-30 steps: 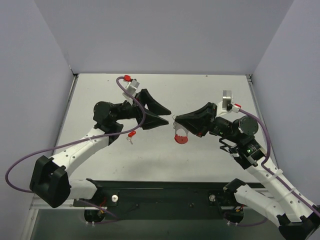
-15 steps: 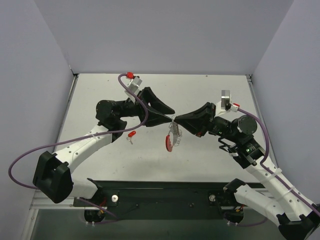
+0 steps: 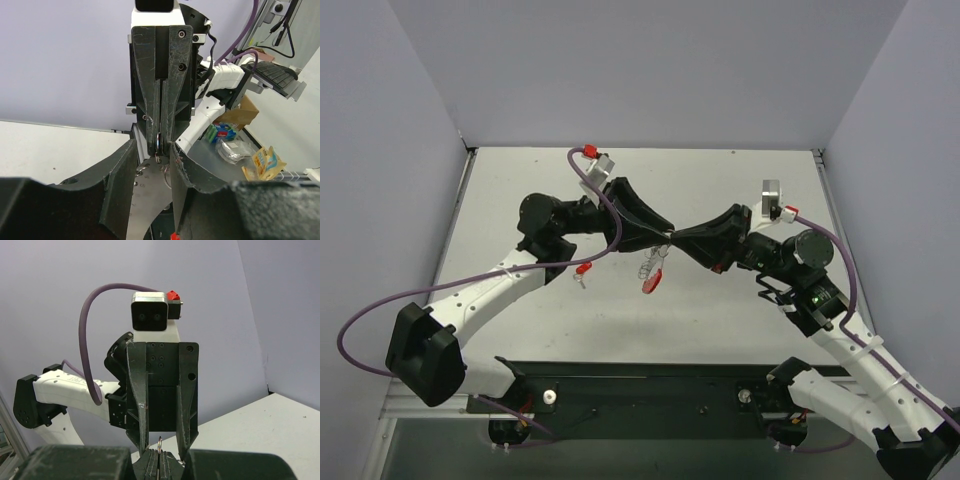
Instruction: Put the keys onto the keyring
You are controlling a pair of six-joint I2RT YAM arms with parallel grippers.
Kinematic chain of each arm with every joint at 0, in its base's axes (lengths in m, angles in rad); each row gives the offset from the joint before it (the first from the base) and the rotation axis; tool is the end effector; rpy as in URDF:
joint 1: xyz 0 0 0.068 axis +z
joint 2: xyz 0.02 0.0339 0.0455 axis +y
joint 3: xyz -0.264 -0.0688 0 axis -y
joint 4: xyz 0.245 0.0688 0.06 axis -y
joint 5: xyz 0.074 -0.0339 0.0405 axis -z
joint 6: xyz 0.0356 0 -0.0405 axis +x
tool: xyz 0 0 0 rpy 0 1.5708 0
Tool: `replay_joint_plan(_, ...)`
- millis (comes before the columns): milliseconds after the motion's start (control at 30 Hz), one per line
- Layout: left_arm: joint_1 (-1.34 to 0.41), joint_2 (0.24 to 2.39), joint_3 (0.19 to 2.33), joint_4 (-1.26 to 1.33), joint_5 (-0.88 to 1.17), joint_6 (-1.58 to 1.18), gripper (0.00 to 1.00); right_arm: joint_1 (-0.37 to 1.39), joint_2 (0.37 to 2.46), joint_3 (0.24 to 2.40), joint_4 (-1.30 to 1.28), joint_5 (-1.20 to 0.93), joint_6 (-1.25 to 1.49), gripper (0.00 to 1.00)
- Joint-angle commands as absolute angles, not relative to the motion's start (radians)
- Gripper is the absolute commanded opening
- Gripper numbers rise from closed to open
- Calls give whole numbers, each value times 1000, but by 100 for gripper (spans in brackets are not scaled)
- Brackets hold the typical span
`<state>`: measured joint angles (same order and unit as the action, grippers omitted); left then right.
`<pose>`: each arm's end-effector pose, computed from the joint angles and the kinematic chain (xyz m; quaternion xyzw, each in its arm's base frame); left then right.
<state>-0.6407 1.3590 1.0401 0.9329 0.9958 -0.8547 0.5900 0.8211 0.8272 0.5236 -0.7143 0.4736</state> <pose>0.2164 -0.1987 0.4056 0.3783 0.4474 -0.6915 0.4224 0.1298 0.1150 0.4192 -0.3299 0.4475 0.5620 0.6124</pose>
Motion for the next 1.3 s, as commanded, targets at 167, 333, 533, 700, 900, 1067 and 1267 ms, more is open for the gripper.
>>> replay_joint_plan(167,-646,1327,1107,867,992,-795,41,595,821,862,545,-775,428,0)
replay_joint_plan(333,-646,1318,1114,824,1003,-762,40,594,819,874,506,-790,410,0)
replay_joint_plan(533,-644,1299,1114,813,1014,-750,42,594,815,876,492,-796,403,0)
replay_joint_plan(700,-644,1289,1130,689,1029,-675,44,594,815,900,456,-811,387,0)
replay_joint_plan(900,-643,1240,1209,306,1006,-416,50,592,847,989,246,-888,261,0)
replay_joint_plan(1067,-632,1221,1261,95,1006,-289,51,592,928,1158,-82,-991,95,0)
replay_joint_plan(1267,-629,1204,1325,-110,1006,-186,52,592,991,1296,-389,-1009,-93,0)
